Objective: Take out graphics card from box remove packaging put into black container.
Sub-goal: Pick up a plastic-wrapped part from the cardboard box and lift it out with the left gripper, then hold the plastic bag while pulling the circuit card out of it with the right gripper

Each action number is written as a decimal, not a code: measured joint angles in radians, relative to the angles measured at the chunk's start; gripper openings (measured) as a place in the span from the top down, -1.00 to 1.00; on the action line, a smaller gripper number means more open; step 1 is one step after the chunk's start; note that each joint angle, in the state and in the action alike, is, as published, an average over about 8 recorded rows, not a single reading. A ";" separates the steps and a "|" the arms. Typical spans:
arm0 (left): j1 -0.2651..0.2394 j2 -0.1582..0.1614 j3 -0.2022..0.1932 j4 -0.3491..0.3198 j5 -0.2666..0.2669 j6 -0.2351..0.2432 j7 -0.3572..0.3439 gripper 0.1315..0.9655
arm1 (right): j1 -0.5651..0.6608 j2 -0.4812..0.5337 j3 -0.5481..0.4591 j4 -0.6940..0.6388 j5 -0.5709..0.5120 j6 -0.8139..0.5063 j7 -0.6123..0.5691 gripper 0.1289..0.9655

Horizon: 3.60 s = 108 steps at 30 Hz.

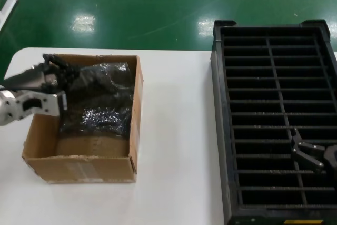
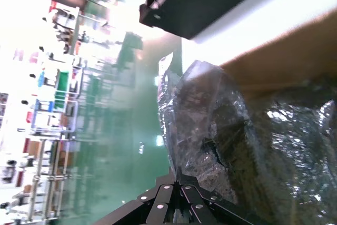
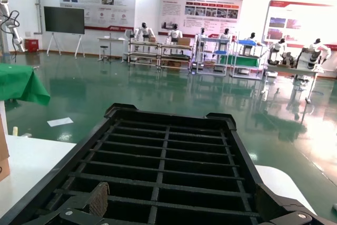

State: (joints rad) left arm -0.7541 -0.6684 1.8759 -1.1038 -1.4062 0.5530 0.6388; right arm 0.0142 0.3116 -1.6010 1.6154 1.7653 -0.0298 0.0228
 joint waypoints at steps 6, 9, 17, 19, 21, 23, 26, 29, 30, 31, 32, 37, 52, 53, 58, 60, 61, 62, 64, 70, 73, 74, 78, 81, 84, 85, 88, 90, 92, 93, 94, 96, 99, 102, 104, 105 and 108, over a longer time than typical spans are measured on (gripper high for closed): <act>0.099 -0.107 -0.047 -0.235 0.040 0.015 -0.163 0.98 | 0.000 0.000 0.000 0.000 0.000 0.000 0.000 -1.00; 0.154 -0.158 -0.080 -0.342 0.047 0.017 -0.224 0.98 | 0.000 0.000 0.000 0.000 0.000 0.000 0.000 -1.00; 0.299 -0.247 -0.163 -0.542 -0.020 0.015 -0.280 0.98 | 0.000 0.000 0.000 0.000 0.000 0.000 0.000 -1.00; 0.334 -0.256 -0.177 -0.572 -0.057 0.023 -0.271 0.98 | 0.000 0.000 0.000 0.000 0.000 0.000 0.000 -1.00; 0.365 -0.259 -0.188 -0.595 -0.094 0.032 -0.257 0.98 | 0.000 0.000 0.000 0.000 0.000 0.000 0.000 -1.00; 0.393 -0.259 -0.197 -0.616 -0.128 0.041 -0.239 0.98 | 0.000 0.000 0.000 0.000 0.000 0.000 0.000 -1.00; 0.427 -0.256 -0.204 -0.638 -0.165 0.052 -0.214 0.98 | 0.000 0.000 0.000 0.000 0.000 0.000 0.000 -1.00; 0.447 -0.254 -0.207 -0.651 -0.186 0.060 -0.198 0.98 | 0.000 0.000 0.000 0.000 0.000 0.000 0.000 -1.00; 0.450 -0.254 -0.207 -0.653 -0.189 0.062 -0.194 0.98 | 0.000 0.000 0.000 0.000 0.000 0.000 0.000 -1.00; 0.453 -0.253 -0.207 -0.654 -0.192 0.063 -0.192 0.98 | 0.000 0.000 0.000 0.000 0.000 0.000 0.000 -1.00; 0.454 -0.253 -0.207 -0.655 -0.194 0.064 -0.190 0.98 | 0.000 0.000 0.000 0.000 0.000 0.000 0.000 -1.00; 0.456 -0.253 -0.207 -0.656 -0.195 0.064 -0.188 0.98 | 0.009 -0.010 0.006 -0.004 0.005 -0.014 -0.005 -1.00; 0.456 -0.253 -0.207 -0.656 -0.195 0.065 -0.188 0.98 | 0.153 -0.116 0.022 -0.006 0.083 -0.244 -0.145 -0.97; 0.456 -0.253 -0.207 -0.656 -0.195 0.065 -0.188 0.98 | 0.159 -0.111 0.016 -0.005 0.086 -0.263 -0.153 -0.96; 0.456 -0.253 -0.207 -0.656 -0.195 0.065 -0.188 0.98 | 0.164 -0.067 -0.011 0.015 0.100 -0.364 -0.193 -0.89; 0.456 -0.253 -0.207 -0.656 -0.195 0.065 -0.188 0.98 | 0.159 -0.040 -0.023 0.028 0.103 -0.404 -0.206 -0.85; 0.456 -0.253 -0.207 -0.656 -0.195 0.065 -0.188 0.98 | 0.156 -0.026 -0.029 0.036 0.104 -0.422 -0.208 -0.82; 0.456 -0.253 -0.207 -0.656 -0.195 0.065 -0.188 0.98 | 0.152 -0.010 -0.036 0.044 0.105 -0.441 -0.209 -0.78; 0.456 -0.253 -0.207 -0.656 -0.195 0.065 -0.188 0.98 | 0.145 0.022 -0.051 0.061 0.107 -0.474 -0.205 -0.72; 0.456 -0.253 -0.207 -0.656 -0.195 0.065 -0.188 0.98 | 0.130 0.102 -0.104 0.104 0.112 -0.558 -0.171 -0.51; 0.456 -0.253 -0.207 -0.656 -0.195 0.065 -0.188 0.98 | 0.136 0.125 -0.135 0.112 0.108 -0.586 -0.154 -0.35; 0.456 -0.253 -0.207 -0.656 -0.195 0.065 -0.188 0.98 | 0.141 0.130 -0.146 0.111 0.104 -0.593 -0.150 -0.29; 0.456 -0.253 -0.207 -0.656 -0.195 0.065 -0.188 0.98 | 0.170 0.141 -0.191 0.096 0.084 -0.610 -0.132 -0.19; 0.456 -0.253 -0.207 -0.656 -0.195 0.065 -0.188 0.98 | 0.201 0.141 -0.225 0.077 0.062 -0.618 -0.117 -0.12; 0.456 -0.252 -0.207 -0.656 -0.195 0.065 -0.188 0.98 | 0.235 0.139 -0.258 0.059 0.038 -0.622 -0.098 0.07; 0.456 -0.252 -0.207 -0.656 -0.195 0.065 -0.188 0.98 | 0.247 0.138 -0.268 0.053 0.030 -0.622 -0.090 0.14; 0.456 -0.252 -0.207 -0.656 -0.195 0.065 -0.188 0.98 | 0.280 0.133 -0.295 0.039 0.007 -0.622 -0.067 0.33; 0.456 -0.252 -0.207 -0.656 -0.195 0.065 -0.188 0.98 | 0.302 0.130 -0.310 0.030 -0.006 -0.622 -0.053 0.38; 0.456 -0.252 -0.207 -0.656 -0.195 0.065 -0.188 0.98 | 0.323 0.127 -0.322 0.021 -0.018 -0.622 -0.041 0.47; 0.456 -0.252 -0.207 -0.656 -0.195 0.065 -0.188 0.98 | 0.335 0.126 -0.328 0.015 -0.023 -0.623 -0.035 0.52; 0.456 -0.252 -0.207 -0.656 -0.195 0.065 -0.188 0.98 | 0.346 0.124 -0.334 0.009 -0.029 -0.623 -0.029 0.57; 0.456 -0.252 -0.207 -0.656 -0.195 0.065 -0.188 0.98 | 0.371 0.120 -0.344 -0.006 -0.039 -0.624 -0.017 0.66; 0.456 -0.252 -0.207 -0.656 -0.195 0.065 -0.188 0.98 | 0.407 0.110 -0.357 -0.034 -0.051 -0.625 -0.003 0.74; 0.456 -0.252 -0.207 -0.656 -0.195 0.065 -0.188 0.98 | 0.442 0.096 -0.367 -0.066 -0.061 -0.626 0.006 0.82; 0.456 -0.252 -0.207 -0.656 -0.195 0.065 -0.188 0.98 | 0.464 0.086 -0.373 -0.089 -0.066 -0.628 0.008 0.87; 0.456 -0.252 -0.207 -0.656 -0.195 0.065 -0.188 0.98 | 0.475 0.081 -0.377 -0.102 -0.069 -0.630 0.009 0.90; 0.456 -0.252 -0.207 -0.656 -0.195 0.065 -0.188 0.98 | 0.508 0.066 -0.390 -0.139 -0.079 -0.637 0.010 0.94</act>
State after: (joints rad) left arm -0.2983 -0.9209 1.6686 -1.7600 -1.6013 0.6176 0.4505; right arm 0.5225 0.3772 -1.9906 1.4762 1.6867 -0.6664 0.0328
